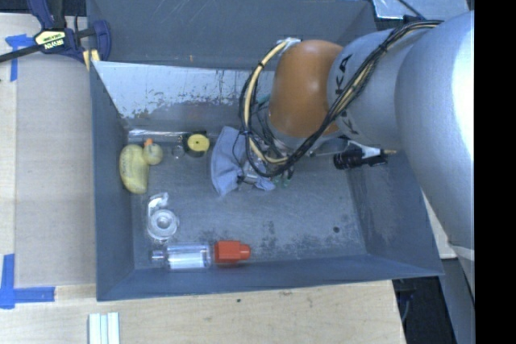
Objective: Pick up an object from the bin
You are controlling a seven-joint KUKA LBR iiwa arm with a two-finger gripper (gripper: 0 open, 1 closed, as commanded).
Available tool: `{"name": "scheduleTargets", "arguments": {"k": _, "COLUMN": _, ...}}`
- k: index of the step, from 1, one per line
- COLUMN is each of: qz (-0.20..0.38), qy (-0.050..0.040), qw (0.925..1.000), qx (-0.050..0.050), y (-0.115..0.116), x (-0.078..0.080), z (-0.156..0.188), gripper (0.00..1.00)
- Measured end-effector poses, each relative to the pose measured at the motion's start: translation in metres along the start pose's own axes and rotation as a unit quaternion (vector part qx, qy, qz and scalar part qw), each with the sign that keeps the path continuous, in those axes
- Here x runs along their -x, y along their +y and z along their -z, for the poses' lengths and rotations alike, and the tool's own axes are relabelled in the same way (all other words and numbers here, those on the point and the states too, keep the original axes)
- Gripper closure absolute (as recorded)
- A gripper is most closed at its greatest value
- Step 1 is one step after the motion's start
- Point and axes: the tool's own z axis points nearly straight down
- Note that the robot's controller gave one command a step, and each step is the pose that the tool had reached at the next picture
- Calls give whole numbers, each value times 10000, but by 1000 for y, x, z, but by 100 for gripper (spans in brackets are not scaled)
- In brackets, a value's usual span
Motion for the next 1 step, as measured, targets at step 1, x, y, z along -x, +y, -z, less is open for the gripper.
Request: {"name": "scheduleTargets", "arguments": {"k": 1, "qz": -182, "qy": 16, "qw": 9998, "qx": -10, "y": -7, "x": -13, "z": 84, "gripper": 100}}
